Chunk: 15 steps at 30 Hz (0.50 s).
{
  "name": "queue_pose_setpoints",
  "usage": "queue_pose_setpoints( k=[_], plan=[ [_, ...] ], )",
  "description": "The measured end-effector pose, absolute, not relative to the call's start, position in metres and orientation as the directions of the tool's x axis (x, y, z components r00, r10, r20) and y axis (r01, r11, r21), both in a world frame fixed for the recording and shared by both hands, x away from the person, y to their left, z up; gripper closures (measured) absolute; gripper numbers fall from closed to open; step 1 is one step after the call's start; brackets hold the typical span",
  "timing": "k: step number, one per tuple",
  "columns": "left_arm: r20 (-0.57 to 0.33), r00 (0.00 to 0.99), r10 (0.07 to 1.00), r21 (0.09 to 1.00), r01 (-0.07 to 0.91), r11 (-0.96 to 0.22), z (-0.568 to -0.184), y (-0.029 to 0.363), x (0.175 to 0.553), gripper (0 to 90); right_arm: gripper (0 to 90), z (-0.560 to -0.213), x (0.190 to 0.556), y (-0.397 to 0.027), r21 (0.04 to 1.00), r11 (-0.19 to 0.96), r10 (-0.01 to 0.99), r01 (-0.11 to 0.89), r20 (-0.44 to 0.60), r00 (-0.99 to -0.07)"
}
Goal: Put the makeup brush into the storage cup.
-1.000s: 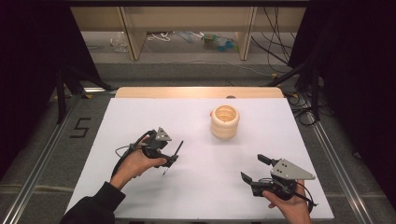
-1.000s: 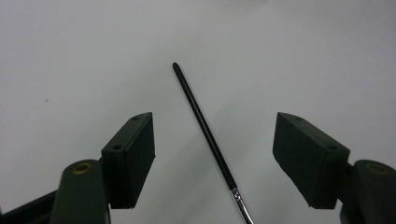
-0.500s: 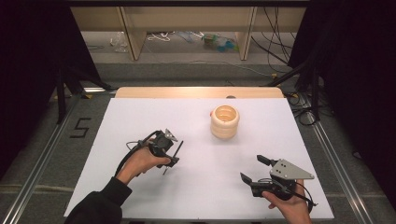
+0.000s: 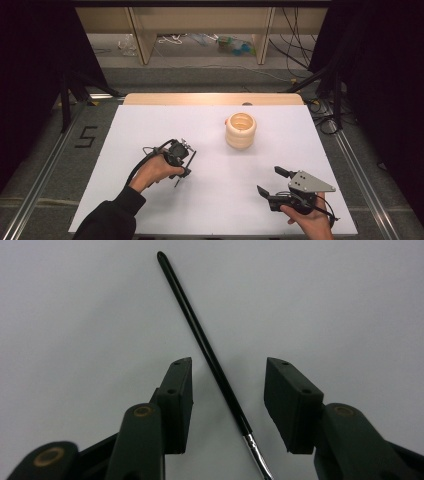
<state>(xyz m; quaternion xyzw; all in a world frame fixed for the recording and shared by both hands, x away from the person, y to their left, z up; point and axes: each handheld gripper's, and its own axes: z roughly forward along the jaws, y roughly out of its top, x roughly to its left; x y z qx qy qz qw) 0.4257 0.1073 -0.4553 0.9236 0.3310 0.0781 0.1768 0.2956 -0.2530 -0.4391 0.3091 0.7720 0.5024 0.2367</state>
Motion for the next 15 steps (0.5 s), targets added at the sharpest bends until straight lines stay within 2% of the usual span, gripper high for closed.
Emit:
queue_pose_setpoints(
  k=[6, 10, 15],
  plan=[
    [0.011, 0.776, 0.631, 0.359, 0.586, -0.727, -0.458, 0.1071, 0.4277, 63.1, 17.9, -0.4394, 0.2956, -0.2528, 0.922, 0.307, 0.713, 0.236, -0.059, -0.699],
    [-0.001, 0.776, 0.631, 0.35, 0.592, -0.726, -0.4591, 0.1063, 0.4285, 65.4, 17.9, -0.4395, 0.2947, -0.2522, 0.918, 0.304, 0.714, 0.256, -0.042, -0.699],
    [-0.013, 0.775, 0.631, 0.335, 0.598, -0.728, -0.4621, 0.1062, 0.4298, 68.3, 17.9, -0.4396, 0.2958, -0.2525, 0.921, 0.314, 0.71, 0.231, -0.066, -0.701]
  ],
)
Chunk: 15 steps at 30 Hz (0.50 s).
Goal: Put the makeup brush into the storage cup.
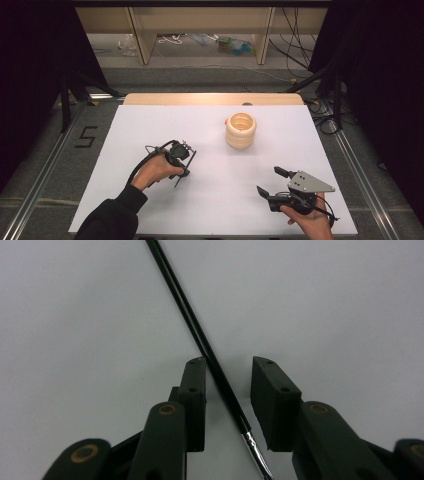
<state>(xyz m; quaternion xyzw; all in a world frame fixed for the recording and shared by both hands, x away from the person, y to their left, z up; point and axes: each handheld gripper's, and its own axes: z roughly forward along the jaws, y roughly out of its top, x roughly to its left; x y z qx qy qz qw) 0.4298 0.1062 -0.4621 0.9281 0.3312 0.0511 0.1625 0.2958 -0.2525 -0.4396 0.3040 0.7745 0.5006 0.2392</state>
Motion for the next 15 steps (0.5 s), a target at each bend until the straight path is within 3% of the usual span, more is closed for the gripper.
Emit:
queue_pose_setpoints(
  k=[15],
  plan=[
    [-0.006, 0.788, 0.615, 0.298, 0.589, -0.751, -0.4611, 0.1045, 0.4351, 75.4, 18.1, -0.4405, 0.2957, -0.2515, 0.918, 0.318, 0.708, 0.238, -0.063, -0.703]
  ],
)
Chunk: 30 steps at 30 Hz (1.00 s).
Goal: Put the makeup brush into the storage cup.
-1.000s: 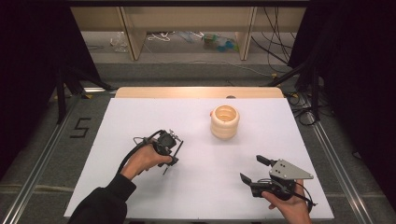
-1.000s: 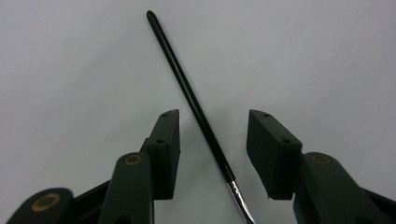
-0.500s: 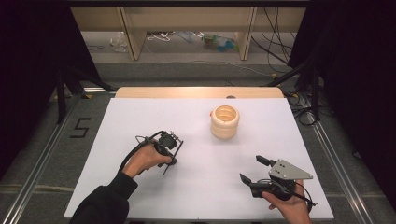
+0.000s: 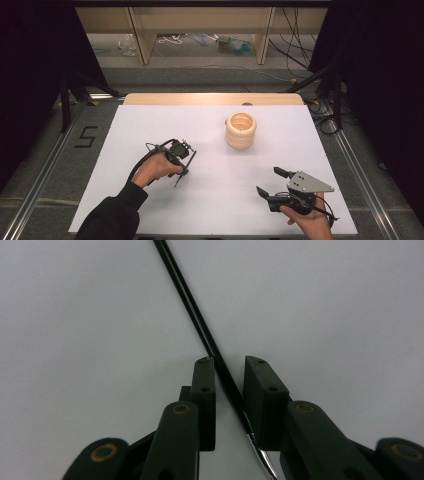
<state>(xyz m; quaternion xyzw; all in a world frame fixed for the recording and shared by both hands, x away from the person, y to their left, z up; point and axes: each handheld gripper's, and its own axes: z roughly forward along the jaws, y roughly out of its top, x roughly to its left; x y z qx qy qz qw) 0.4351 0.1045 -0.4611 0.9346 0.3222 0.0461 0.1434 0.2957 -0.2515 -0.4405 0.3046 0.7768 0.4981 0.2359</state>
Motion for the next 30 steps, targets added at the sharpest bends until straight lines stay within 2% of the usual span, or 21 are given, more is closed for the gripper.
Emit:
queue_pose_setpoints(
  k=[22, 30],
  plan=[
    [0.027, 0.829, 0.558, 0.26, 0.533, -0.805, -0.4605, 0.0945, 0.4353, 84.7, 18.4, -0.4432, 0.298, -0.2522, 0.914, 0.326, 0.701, 0.242, -0.062, -0.71],
    [0.045, 0.843, 0.536, 0.255, 0.509, -0.822, -0.4603, 0.0935, 0.4346, 85.0, 18.6, -0.4428, 0.2972, -0.2519, 0.908, 0.335, 0.702, 0.251, -0.063, -0.71]
  ],
)
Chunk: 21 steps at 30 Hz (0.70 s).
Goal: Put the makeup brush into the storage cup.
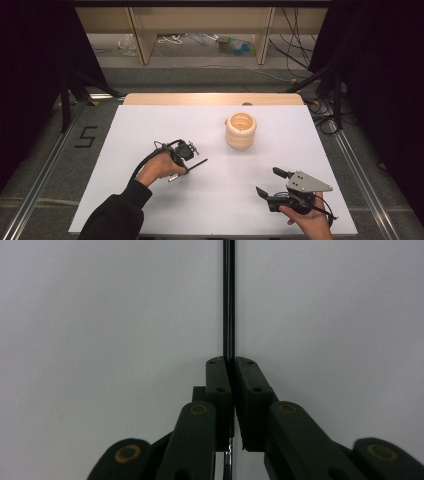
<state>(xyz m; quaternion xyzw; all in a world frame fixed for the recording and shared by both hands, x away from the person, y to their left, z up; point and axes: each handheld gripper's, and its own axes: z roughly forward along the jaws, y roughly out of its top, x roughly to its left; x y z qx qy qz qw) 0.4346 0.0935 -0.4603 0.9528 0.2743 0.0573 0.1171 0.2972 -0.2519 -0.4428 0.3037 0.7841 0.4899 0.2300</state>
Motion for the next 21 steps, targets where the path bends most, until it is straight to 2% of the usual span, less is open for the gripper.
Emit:
queue_pose_setpoints(
  k=[16, 21],
  plan=[
    [0.035, 0.863, 0.504, 0.262, 0.478, -0.838, -0.4597, 0.0959, 0.4361, 85.2, 18.7, -0.4436, 0.2971, -0.2513, 0.913, 0.331, 0.696, 0.239, -0.065, -0.715],
    [0.002, 0.866, 0.5, 0.286, 0.478, -0.83, -0.456, 0.0956, 0.434, 85.2, 18.7, -0.4432, 0.2967, -0.251, 0.914, 0.326, 0.694, 0.242, -0.057, -0.718]
  ],
)
